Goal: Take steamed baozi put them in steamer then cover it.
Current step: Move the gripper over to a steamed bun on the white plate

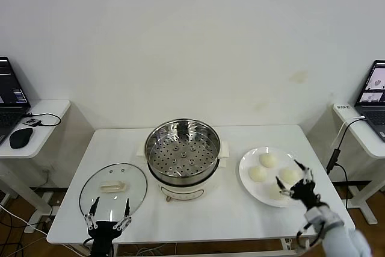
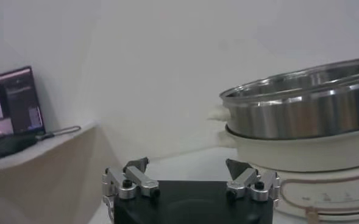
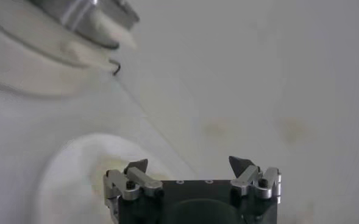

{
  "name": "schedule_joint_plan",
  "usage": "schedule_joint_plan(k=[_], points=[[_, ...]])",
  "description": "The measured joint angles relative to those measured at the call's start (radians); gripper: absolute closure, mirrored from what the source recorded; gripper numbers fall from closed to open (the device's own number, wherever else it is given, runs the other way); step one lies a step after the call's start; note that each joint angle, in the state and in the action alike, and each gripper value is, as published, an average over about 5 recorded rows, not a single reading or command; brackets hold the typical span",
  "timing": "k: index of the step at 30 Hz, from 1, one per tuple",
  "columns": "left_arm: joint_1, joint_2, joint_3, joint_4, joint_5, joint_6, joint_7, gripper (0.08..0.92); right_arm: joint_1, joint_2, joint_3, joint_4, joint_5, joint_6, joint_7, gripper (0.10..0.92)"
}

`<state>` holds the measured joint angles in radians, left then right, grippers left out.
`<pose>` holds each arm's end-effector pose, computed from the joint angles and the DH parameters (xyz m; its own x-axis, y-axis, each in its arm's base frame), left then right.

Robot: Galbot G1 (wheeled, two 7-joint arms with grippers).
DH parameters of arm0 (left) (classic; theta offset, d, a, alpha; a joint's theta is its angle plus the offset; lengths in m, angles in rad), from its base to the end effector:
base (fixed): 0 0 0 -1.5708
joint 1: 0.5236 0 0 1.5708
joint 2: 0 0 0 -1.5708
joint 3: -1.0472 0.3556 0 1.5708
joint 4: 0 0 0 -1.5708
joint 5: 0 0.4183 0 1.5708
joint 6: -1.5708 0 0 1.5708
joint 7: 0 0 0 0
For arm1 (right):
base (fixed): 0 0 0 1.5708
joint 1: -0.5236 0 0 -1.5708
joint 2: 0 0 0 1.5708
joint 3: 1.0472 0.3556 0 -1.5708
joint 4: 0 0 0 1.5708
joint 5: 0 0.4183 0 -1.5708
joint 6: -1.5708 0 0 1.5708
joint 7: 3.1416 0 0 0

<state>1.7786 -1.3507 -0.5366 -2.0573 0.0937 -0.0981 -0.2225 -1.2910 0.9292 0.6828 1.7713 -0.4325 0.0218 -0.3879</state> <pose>0.1716 0.0396 -0.3624 -0.9910 -0.0944 0.0952 -0.0634 0.9556 0.2877 0.3495 -0.2150 -0.2717 -0.9302 -0.1877 0.3155 -0.3664 0.4221 -0.8292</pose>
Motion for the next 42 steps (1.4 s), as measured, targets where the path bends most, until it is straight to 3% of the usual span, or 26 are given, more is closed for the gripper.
schedule_joint_plan(k=[8,16,29,42], points=[[-0.004,-0.008,0.007,-0.002,0.044,0.010,-0.034,0.177,0.265,-0.213,-0.191,-0.128,0.041,-0.033,-0.178,0.203],[0.001,-0.008,0.001,-0.008,0.064,0.015,-0.059,0.177,0.621,-0.301,-0.547,-0.304,0.115,-0.036,-0.355,0.203],[0.002,-0.004,-0.022,-0.009,0.075,0.019,-0.076,0.177,1.043,-0.226,-1.023,-0.613,0.144,0.001,-0.542,0.202],[-0.011,0.003,-0.037,0.006,0.079,0.019,-0.078,0.177,1.154,-0.090,-1.174,-0.833,0.096,0.029,-0.578,0.203]])
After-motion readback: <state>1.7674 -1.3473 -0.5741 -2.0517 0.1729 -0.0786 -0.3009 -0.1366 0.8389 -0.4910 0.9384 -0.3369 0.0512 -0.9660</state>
